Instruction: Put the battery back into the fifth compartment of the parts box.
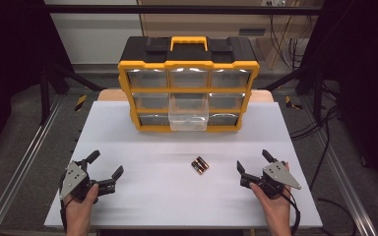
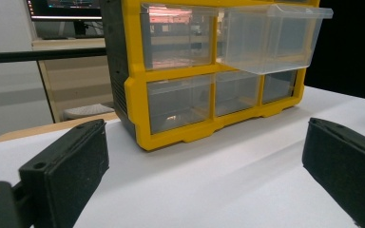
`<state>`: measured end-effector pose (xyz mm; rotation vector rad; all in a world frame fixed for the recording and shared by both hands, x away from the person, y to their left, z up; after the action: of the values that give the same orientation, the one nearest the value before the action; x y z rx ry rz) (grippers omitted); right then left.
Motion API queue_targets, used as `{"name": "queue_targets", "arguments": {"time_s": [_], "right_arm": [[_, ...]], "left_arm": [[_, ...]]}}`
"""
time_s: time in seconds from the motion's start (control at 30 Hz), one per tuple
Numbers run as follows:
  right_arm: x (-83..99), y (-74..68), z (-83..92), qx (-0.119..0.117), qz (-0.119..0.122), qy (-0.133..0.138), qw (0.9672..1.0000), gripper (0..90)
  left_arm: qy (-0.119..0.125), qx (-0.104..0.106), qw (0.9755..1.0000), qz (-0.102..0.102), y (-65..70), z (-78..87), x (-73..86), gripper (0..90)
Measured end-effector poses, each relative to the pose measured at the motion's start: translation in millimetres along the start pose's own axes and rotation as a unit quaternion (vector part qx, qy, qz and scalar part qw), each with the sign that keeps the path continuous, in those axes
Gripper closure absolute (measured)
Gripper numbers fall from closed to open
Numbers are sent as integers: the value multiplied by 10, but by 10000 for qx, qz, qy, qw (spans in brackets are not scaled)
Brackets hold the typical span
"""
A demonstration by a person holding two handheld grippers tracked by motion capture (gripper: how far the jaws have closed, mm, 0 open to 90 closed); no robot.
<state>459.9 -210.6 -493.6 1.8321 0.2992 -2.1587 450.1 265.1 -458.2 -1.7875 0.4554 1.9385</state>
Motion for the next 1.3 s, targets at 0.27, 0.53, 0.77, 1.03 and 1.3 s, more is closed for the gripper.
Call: {"name": "queue_targets", "arguments": {"time_s": [0.27,0.53,0.77,1.03,1.3], "right_arm": [[72,-44,5,21,232,-455,9987,77],[121,-280,-18,-444,381,-1230,9907,80],[71,-575,-126,-631,685,-1503,9842,98],[-83,-885,-337,-1066,844,-2276,9642,147],[-134,-924,-581,-1086,625,-2588,9578,346]], "left_arm": [[-1,-100,10000,-5,-30,2,7,14],[-14,-113,9999,-33,-33,-1,14,13],[-34,-104,9999,-38,-32,1,24,13],[-47,-67,10000,-42,-16,-7,28,14],[-77,5,9999,-64,15,-35,43,14]]}}
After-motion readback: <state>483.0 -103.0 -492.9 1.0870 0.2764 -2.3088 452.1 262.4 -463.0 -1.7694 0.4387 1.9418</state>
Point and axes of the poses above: each handheld gripper's, and its own axes: z roughly backward along the jaws, x roughly out of its underside, y roughly to its right, the point moved 5 cm from there along -z, roughly forward along the jaws, and after that the axes turned 1 degree about -y, right-handed, at the moved point
